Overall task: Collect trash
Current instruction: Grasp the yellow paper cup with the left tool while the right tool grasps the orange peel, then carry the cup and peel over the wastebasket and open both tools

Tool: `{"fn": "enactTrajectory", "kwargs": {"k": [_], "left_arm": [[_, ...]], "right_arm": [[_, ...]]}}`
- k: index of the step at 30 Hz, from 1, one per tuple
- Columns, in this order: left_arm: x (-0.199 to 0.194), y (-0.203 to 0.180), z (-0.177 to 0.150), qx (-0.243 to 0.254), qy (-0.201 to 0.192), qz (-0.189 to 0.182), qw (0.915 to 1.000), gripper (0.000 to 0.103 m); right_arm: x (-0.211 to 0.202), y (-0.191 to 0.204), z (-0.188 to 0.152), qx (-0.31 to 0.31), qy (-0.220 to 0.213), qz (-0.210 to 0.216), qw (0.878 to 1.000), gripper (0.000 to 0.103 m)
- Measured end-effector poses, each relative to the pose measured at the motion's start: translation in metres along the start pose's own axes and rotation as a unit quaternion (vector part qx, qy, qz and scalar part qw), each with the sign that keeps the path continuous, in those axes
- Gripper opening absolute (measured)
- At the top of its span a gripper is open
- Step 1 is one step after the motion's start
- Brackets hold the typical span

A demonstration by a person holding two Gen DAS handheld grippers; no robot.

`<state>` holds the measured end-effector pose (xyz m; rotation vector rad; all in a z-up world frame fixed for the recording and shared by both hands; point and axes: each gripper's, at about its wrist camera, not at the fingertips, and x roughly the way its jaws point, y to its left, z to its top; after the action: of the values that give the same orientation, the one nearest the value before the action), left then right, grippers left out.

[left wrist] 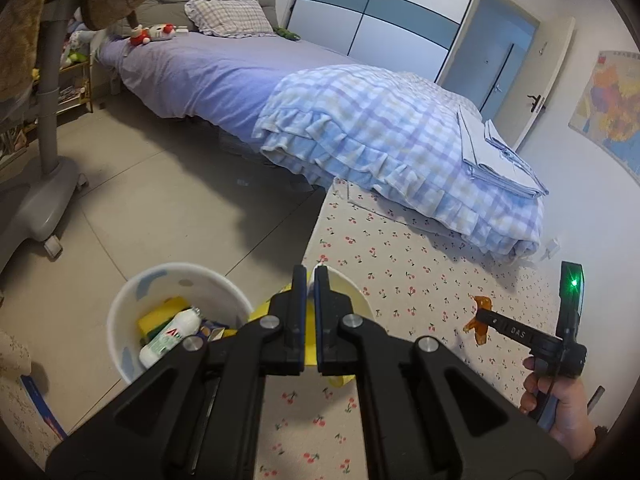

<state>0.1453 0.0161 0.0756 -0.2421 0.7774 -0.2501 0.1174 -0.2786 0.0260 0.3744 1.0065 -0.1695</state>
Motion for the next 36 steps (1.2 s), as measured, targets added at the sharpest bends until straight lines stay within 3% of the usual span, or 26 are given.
{"fn": "enactTrajectory", "kwargs": {"k": [7,10,18,21,23,25,31,36], "left_arm": [[-0.024,0.031,-0.009,-0.033,-0.007,0.003,0.9994,0.004],[-0.028,0.046,-0.013,-0.040,-0.011,0.022,0.9989,0.004],[-0.031,0.094,-0.011,-0.066,-0.023,0.073,0.9949,0.004],[-0.024,0.108,-0.011,-0.066,-0.024,0.075,0.9948,0.006],[-0.015,0.113,-0.010,-0.060,-0.001,0.075,0.9954,0.027],[-0.014,0.118,-0.010,-0.065,0.005,0.091,0.9938,0.069],[-0.020,0.134,-0.013,-0.068,0.030,0.113,0.9909,0.080],[-0.021,0.147,-0.020,-0.076,0.057,0.132,0.9867,0.083]], "right_arm": [[-0.031,0.024,-0.029,-0.022,0.005,0.024,0.999,0.018],[-0.041,0.038,-0.043,-0.031,0.008,0.041,0.999,0.018],[-0.050,0.104,-0.058,-0.083,0.010,0.086,0.993,0.018],[-0.044,0.129,-0.062,-0.104,0.012,0.098,0.990,0.018],[-0.036,0.144,-0.064,-0.113,0.016,0.108,0.988,0.018],[-0.031,0.157,-0.067,-0.120,0.021,0.115,0.986,0.018],[-0.016,0.192,-0.073,-0.140,0.032,0.134,0.981,0.018],[-0.003,0.214,-0.077,-0.149,0.041,0.149,0.977,0.018]]}}
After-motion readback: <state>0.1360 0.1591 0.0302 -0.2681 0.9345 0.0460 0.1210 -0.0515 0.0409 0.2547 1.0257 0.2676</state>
